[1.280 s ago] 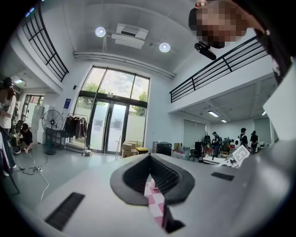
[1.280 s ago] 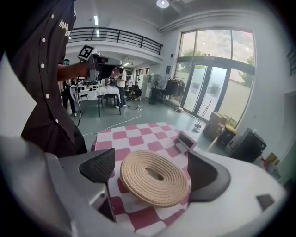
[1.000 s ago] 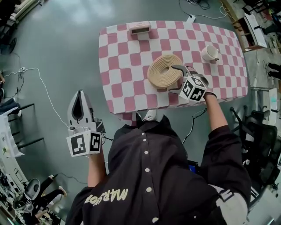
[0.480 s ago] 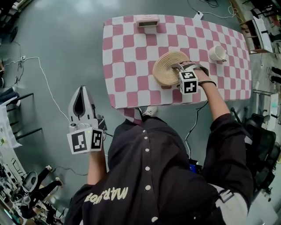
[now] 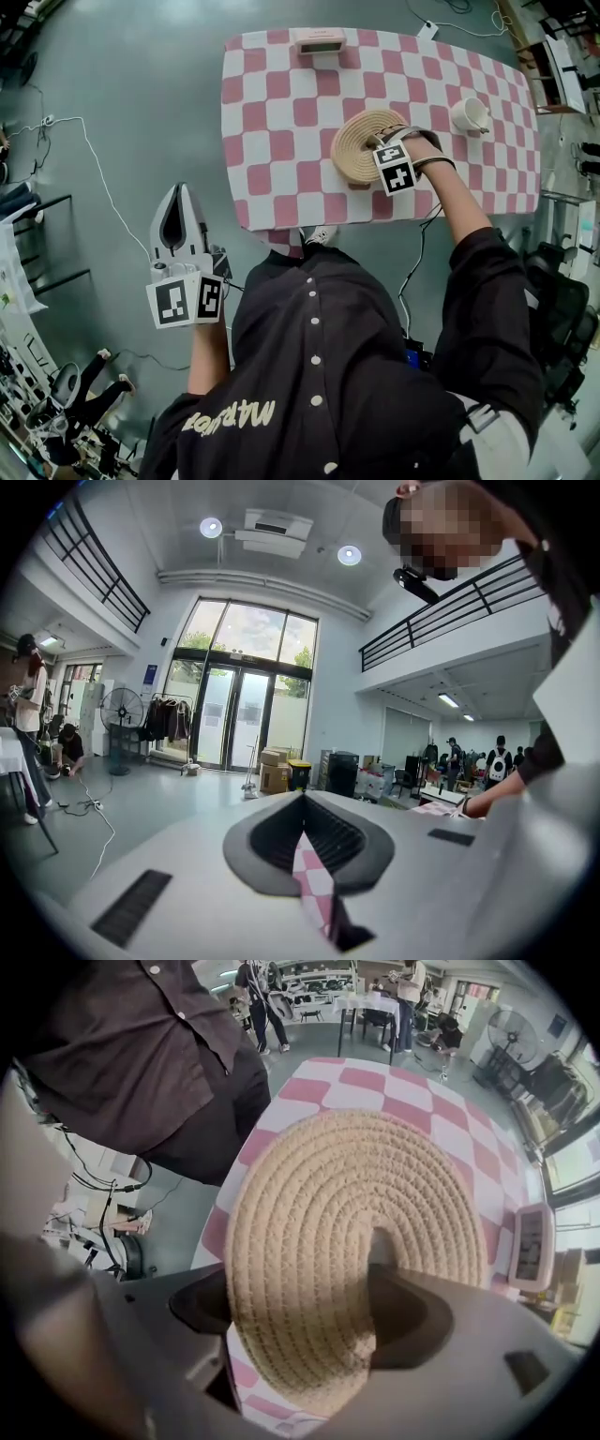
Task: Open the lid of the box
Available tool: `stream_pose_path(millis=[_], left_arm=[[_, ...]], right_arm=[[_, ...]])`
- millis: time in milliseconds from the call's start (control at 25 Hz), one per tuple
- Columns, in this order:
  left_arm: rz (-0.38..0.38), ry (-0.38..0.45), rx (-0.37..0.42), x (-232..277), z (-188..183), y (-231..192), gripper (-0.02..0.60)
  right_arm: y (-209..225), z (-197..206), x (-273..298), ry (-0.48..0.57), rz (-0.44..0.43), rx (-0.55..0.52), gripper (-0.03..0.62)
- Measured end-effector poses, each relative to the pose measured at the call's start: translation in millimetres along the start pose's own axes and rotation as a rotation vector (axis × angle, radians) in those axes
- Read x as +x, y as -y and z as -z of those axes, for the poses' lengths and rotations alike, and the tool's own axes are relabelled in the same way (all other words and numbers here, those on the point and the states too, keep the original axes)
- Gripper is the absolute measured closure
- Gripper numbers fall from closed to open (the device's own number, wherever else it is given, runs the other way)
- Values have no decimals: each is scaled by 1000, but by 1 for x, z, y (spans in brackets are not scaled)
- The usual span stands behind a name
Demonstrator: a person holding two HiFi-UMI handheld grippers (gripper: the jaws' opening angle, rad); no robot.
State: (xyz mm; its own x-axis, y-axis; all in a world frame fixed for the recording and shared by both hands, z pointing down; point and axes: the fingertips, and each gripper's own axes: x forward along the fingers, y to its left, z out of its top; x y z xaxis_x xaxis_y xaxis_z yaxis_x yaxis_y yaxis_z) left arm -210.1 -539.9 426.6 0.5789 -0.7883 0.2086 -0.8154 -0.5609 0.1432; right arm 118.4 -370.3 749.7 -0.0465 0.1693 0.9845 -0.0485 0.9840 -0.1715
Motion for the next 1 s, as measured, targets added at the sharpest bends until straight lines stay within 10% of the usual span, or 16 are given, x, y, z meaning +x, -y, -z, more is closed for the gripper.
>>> stream_pose_path(millis=[240,1000], left_arm=[[5,3,-12,1,3,-1,571],[82,87,7,-7,-26,22,571]], right_arm=[[-1,-1,4,5,-26,-40,194],[6,-3,-49,45,274,47,230]])
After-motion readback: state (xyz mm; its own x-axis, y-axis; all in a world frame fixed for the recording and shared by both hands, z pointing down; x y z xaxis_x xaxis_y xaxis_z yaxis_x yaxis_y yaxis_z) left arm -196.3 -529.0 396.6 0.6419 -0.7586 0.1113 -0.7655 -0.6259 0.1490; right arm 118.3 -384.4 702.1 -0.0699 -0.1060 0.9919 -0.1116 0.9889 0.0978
